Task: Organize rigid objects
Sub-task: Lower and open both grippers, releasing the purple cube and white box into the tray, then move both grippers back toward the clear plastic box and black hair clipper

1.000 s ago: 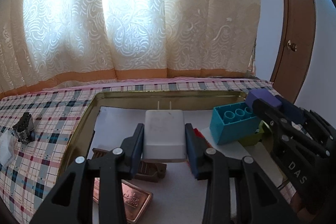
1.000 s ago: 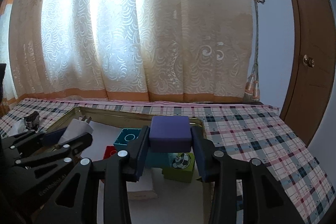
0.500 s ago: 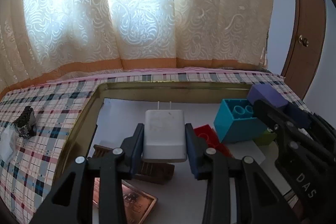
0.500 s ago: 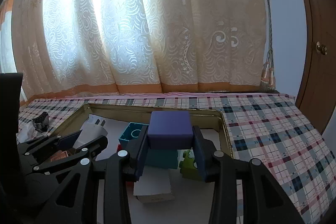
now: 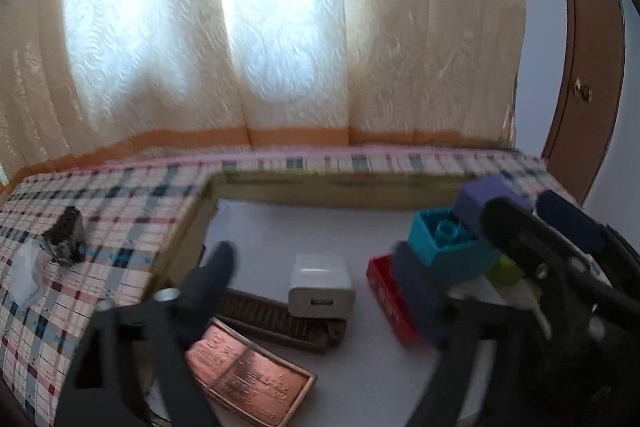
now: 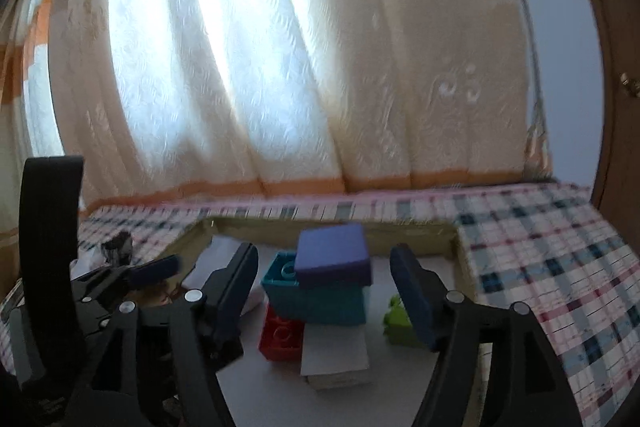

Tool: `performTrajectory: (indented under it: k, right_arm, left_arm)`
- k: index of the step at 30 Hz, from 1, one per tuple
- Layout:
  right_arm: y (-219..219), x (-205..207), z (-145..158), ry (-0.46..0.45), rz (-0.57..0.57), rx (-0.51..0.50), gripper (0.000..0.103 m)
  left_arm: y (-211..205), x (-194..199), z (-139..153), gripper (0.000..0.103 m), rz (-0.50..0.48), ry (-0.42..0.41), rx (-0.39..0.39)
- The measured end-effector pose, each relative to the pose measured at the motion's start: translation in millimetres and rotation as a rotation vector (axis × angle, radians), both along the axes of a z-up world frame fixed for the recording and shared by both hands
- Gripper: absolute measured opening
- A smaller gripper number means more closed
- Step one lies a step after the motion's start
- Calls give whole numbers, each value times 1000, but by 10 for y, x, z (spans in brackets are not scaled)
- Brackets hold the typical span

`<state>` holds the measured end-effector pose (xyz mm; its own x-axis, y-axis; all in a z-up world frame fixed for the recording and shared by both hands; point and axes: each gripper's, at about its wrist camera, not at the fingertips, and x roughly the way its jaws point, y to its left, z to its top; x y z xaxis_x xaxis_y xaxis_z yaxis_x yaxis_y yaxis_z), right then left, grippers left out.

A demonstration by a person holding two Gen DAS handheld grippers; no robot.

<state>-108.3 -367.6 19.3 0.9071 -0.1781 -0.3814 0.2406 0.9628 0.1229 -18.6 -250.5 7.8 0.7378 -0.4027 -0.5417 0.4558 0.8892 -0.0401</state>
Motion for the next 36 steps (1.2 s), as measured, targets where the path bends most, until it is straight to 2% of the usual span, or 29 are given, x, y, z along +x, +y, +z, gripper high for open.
performTrajectory:
  k: [1,3,6,14,22,29,36]
  right_arm:
    - [-11,-41,17,-22,-21,-6,75]
    - [-35,-89,25,-46,-61,-15,78]
    - [-72,-120,30,-57,-94,-9,78]
    - [-133,-221,56,-103,-181,-9,78]
    - [-139,-362,90,-139,-275,-27,78]
    - [-111,-485,108,-175,-341,-28,78]
    - [1,-579,152,-212,-417,-76,78]
  left_arm:
    - [20,-25,30,103,12,-28,-4]
    - [58,-57,77,103,35,-82,-2]
    - [95,-63,94,103,45,-108,9]
    - [222,-18,98,103,85,-110,-5]
    - [364,-11,79,103,126,-127,14]
    - [556,22,62,103,165,-113,-11]
    - [737,-5,40,103,168,-122,-2]
